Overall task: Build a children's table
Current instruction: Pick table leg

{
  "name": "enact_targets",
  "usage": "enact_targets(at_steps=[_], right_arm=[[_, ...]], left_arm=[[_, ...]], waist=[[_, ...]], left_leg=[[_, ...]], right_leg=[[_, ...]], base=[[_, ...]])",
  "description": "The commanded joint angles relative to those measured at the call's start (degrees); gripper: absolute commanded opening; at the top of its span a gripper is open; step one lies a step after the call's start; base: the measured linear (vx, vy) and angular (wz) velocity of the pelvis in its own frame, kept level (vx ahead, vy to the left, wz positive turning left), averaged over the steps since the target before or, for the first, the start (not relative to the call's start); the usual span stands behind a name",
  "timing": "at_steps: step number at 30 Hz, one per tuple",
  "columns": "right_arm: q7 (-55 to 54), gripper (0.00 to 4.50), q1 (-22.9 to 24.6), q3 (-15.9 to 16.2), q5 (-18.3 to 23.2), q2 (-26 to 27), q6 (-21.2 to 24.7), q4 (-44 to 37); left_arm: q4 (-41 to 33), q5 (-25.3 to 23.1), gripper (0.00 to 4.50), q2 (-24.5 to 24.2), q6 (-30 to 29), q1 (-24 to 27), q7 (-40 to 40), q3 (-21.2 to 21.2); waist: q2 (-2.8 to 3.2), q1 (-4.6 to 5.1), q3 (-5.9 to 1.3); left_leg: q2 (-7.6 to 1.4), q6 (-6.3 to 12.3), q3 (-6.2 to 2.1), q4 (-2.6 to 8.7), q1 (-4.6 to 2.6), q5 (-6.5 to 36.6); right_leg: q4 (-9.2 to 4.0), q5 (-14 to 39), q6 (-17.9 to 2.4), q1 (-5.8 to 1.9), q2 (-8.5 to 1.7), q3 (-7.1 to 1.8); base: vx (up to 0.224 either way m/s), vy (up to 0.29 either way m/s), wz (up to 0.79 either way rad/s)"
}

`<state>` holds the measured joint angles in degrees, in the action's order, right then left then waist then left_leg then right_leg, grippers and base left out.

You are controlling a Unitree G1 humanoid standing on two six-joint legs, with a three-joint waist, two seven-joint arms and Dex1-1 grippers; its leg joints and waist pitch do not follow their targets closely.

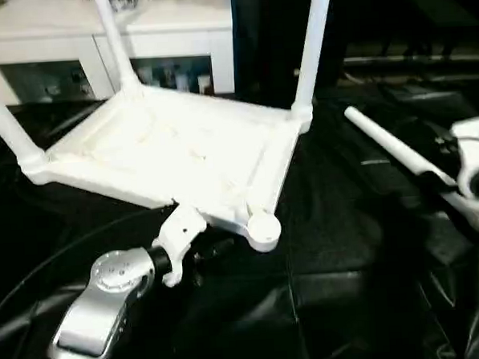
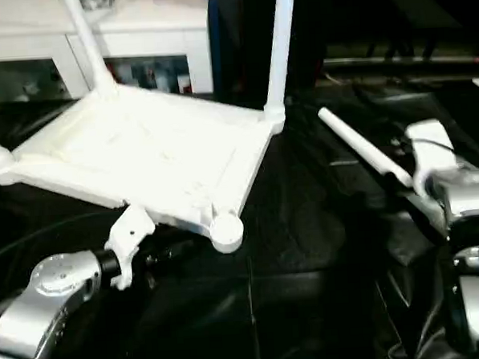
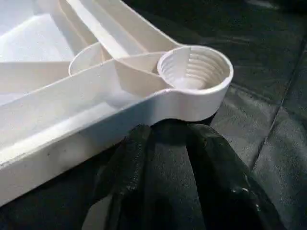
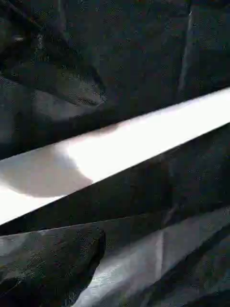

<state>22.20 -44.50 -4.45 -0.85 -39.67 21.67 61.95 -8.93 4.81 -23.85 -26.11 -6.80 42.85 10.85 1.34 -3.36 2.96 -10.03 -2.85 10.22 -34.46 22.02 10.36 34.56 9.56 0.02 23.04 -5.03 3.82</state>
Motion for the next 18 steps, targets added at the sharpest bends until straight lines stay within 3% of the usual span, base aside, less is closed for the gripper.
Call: enact_targets(at_steps=[1, 6, 11, 18], right_arm=[[0.4, 4.44, -1.1, 0.0, -0.8, -0.7, -1.6, 3.8], [1.4, 4.44, -1.4, -0.7, -0.7, -0.7, -2.6, 8.2], [7.0, 4.44, -2.3, 0.9, -1.6, -0.8, -3.8, 10.6], [23.0, 4.44, -3.1, 5.4, -1.9, -1.2, -3.1, 4.5]], left_arm=[[-1.9, 0.3, 1.50, -1.1, -1.0, 1.0, 0.0, -1.1], [-2.8, 0.5, 1.50, -2.5, -1.5, 2.0, 0.5, -1.3], [-3.6, 1.1, 1.50, -3.5, -1.9, 2.5, 0.6, -1.5], [-4.3, 1.3, 1.50, -4.0, -2.1, 2.3, 0.3, -1.8]], waist=[[-0.48, -0.26, -3.62], [-0.21, -0.47, -3.62], [-0.18, -0.57, -3.43], [-0.66, -0.60, -3.17]], left_leg=[[-2.20, 1.87, -0.74, 3.59, -0.70, 15.4], [-2.26, 2.41, -0.66, 3.51, -0.71, 15.8], [-2.36, 1.95, -0.72, 3.55, -0.72, 18.6], [-2.44, 2.30, -0.77, 3.48, -0.71, 20.5]], right_leg=[[-4.26, 16.8, -13.6, -2.62, -2.75, -1.71], [-4.19, 17.0, -14.3, -2.49, -2.68, -1.57], [-4.40, 20.9, -13.5, -2.26, -2.77, -1.48], [-4.71, 25.8, -11.7, -1.88, -2.76, -1.45]], base=[[0.000, 0.000, 0.00], [0.000, 0.000, 0.00], [0.000, 0.000, 0.00], [0.000, 0.000, 0.00]])
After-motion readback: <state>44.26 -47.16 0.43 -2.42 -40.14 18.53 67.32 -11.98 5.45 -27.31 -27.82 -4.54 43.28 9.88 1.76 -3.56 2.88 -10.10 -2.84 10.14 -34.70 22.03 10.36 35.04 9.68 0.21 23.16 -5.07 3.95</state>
